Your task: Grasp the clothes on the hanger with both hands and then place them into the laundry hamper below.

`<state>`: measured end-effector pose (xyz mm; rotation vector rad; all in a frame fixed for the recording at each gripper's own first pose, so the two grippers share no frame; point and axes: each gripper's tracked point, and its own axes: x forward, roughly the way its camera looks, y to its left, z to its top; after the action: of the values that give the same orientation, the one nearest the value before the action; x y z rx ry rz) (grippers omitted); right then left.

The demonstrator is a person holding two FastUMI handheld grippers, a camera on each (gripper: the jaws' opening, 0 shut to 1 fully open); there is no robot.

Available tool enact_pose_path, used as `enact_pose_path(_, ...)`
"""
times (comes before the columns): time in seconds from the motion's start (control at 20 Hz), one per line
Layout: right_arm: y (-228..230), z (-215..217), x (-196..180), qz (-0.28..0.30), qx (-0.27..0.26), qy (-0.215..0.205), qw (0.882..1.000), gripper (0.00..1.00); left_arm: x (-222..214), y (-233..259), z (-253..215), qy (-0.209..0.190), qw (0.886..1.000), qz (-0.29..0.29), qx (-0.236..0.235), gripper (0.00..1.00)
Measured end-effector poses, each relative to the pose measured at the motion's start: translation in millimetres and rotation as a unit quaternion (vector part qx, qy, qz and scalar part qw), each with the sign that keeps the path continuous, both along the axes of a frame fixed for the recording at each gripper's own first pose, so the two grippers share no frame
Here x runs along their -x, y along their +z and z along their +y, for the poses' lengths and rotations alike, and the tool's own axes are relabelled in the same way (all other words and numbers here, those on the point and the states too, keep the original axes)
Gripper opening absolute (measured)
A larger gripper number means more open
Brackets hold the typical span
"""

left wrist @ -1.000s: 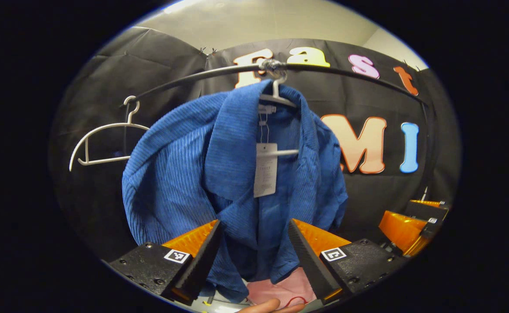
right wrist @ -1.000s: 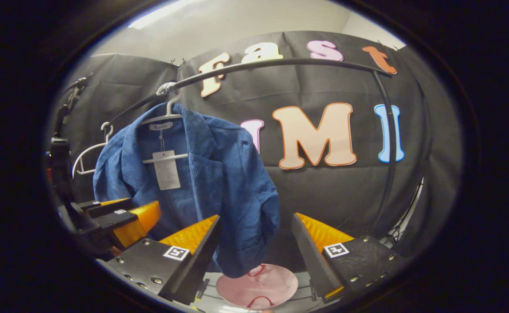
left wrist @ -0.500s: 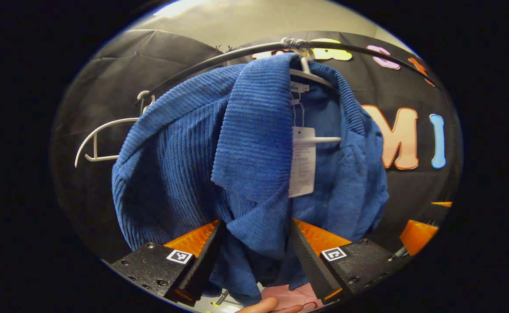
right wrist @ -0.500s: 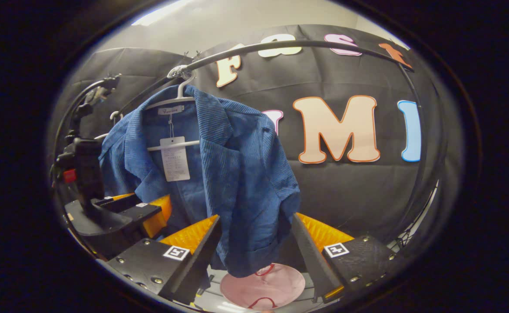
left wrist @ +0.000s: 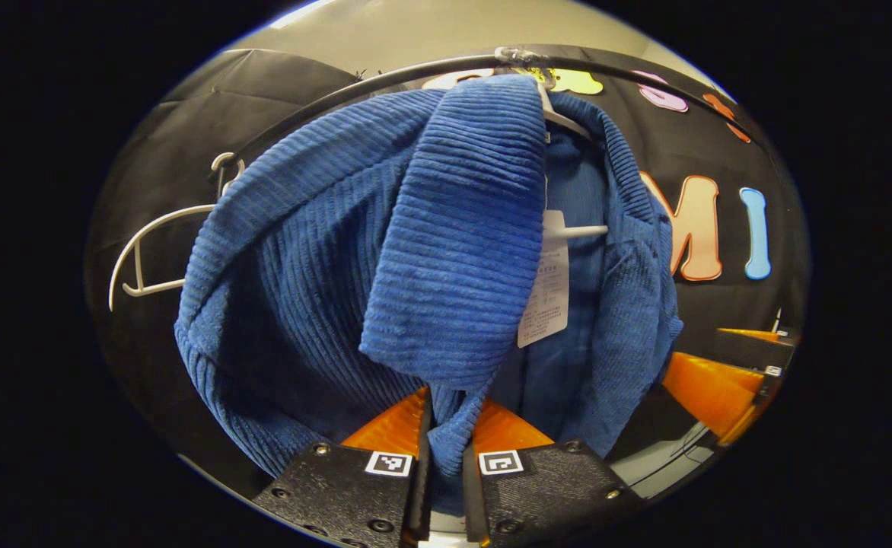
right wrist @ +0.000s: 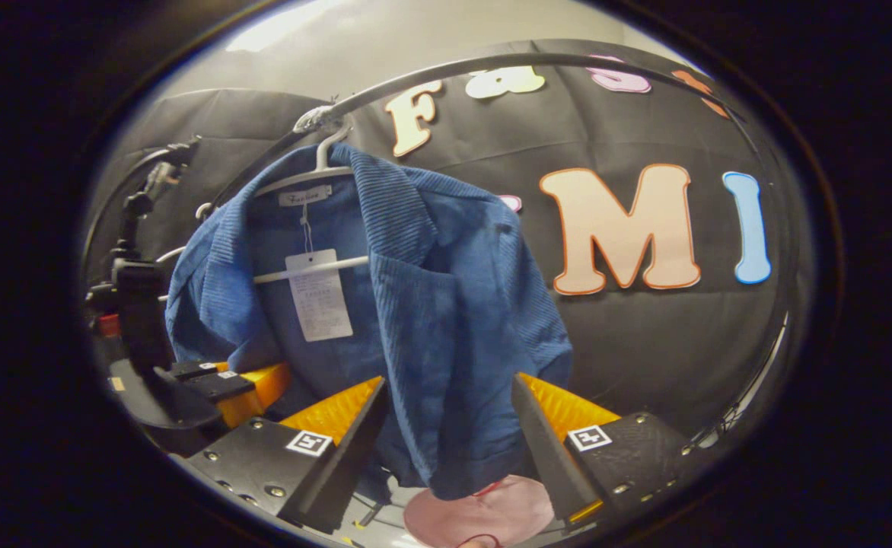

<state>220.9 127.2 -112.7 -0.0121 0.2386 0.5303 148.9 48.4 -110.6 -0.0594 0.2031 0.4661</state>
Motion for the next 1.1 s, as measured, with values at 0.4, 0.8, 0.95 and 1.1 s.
enact_pose_path(0.4,-4.8,45.8,-34.1,0.0,-0.011,0.003,1.0,0.97,27.5,9.3,0.3,-0.009,0.999,-0.004,0.032,0.06)
enact_pose_path(0.8,0.3,56.7,-67.9,0.005,-0.038,-0.02,0.999,0.26,53.2,49.0,-27.4,-0.07,0.997,-0.025,0.033,0.05)
enact_pose_path(0.95,4.0,56.3,-62.0,0.006,-0.04,-0.022,0.999,0.06,64.3,59.9,-31.1,-0.085,0.996,-0.026,0.032,0.05)
enact_pose_path(1.1,13.7,45.6,-54.5,-0.017,-0.023,-0.034,0.999,0.04,79.8,76.3,-27.4,-0.092,0.995,-0.034,0.035,0.05)
